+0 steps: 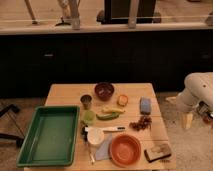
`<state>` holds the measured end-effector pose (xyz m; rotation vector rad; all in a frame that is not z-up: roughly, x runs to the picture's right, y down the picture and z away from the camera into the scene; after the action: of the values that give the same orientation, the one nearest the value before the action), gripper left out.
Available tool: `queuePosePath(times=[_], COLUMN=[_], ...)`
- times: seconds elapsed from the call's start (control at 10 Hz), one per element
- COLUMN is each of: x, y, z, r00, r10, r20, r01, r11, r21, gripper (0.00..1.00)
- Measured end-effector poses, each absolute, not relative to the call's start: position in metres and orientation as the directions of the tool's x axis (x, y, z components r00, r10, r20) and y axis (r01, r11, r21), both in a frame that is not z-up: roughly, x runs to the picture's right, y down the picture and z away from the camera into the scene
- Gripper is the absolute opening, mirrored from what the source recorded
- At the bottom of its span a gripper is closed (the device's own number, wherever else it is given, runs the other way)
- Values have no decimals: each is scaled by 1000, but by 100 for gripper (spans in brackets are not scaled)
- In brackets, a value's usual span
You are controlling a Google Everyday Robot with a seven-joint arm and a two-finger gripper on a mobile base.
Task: Place grapes in metal cup
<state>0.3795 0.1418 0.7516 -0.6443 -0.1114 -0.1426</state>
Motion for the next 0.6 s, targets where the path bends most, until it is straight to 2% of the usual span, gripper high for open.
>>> queuePosePath(times=[0.6], x=[380], y=[142], z=[751], r00=[984], r10=[-98], r20=[147], r01=[167], r11=[790], r21=[-589], gripper=[100])
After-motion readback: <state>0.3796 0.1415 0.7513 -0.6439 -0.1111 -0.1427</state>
